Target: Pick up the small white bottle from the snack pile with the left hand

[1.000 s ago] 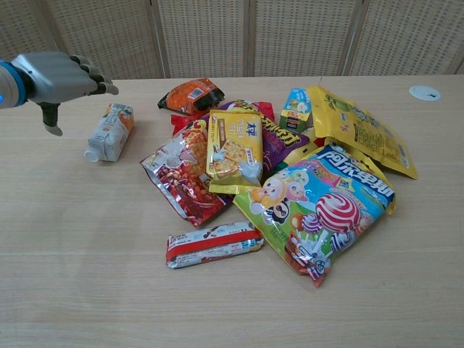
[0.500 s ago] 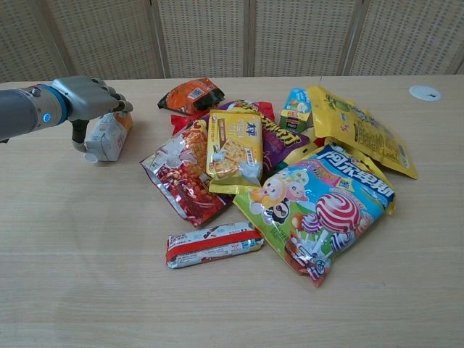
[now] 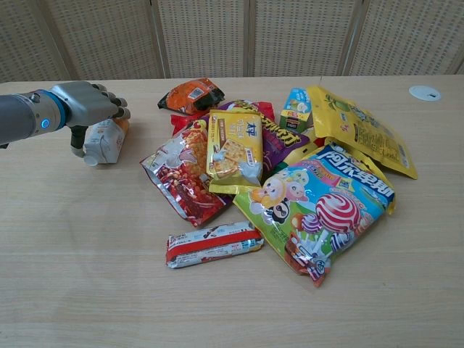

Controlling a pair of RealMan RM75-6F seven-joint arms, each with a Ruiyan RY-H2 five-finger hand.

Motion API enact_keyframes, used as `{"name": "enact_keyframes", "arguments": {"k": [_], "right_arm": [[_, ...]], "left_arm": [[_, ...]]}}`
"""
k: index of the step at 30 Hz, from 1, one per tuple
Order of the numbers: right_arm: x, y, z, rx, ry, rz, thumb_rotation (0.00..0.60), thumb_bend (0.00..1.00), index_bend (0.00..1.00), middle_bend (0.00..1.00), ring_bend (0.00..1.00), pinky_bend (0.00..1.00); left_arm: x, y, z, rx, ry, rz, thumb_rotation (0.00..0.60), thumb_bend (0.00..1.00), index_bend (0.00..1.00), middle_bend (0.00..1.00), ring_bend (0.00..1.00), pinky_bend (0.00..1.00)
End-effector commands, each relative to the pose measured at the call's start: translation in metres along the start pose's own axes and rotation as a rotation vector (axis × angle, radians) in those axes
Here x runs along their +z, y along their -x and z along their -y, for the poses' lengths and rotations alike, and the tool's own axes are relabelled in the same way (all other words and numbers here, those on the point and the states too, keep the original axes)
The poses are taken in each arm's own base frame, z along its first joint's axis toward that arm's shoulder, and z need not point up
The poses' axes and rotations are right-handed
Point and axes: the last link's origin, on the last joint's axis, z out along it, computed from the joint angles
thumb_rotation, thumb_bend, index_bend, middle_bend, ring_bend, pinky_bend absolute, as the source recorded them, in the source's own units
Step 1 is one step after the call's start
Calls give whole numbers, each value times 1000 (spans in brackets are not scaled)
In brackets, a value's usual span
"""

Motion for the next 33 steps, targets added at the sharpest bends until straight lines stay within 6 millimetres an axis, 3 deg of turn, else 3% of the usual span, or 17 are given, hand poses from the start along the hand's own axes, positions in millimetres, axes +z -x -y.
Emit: {"name": "enact_keyframes", "arguments": {"k": [1, 3, 10, 12, 16, 19, 28, 33], "right_arm": [[0, 0, 0, -1, 1, -3, 600, 0, 0, 0, 0, 0], [0, -1, 0, 1, 1, -4, 600, 0, 0, 0, 0, 0], [0, -4, 0, 2, -3, -14, 600, 0, 0, 0, 0, 0], [0, -5, 0, 8, -3, -18, 600, 0, 0, 0, 0, 0], [0, -5, -1, 10, 0, -19, 600, 0, 0, 0, 0, 0], [0, -5, -1, 9, -1, -19, 600, 0, 0, 0, 0, 0], [-1, -5, 0, 12, -4, -17, 600, 0, 0, 0, 0, 0], [-1, -5, 0, 11, -5, -14, 600, 0, 0, 0, 0, 0]], "left_arm": [[1, 1, -1, 21, -2, -18, 600, 0, 246, 7, 15, 87], [1, 3, -3, 53, 0, -26, 600, 0, 323, 22, 36, 145], [3, 13, -13, 131, 16, -35, 600, 0, 430, 92, 105, 180], [4, 14, -16, 138, 14, -51, 600, 0, 530, 205, 213, 254], [4, 11, -19, 123, 12, -104, 600, 0, 777, 570, 551, 501], [4, 8, -18, 126, 13, -140, 600, 0, 868, 695, 674, 610], [1, -1, -10, 77, 7, -195, 600, 0, 877, 713, 717, 647], [-8, -28, 5, 27, -2, -272, 600, 0, 876, 714, 720, 646]]}}
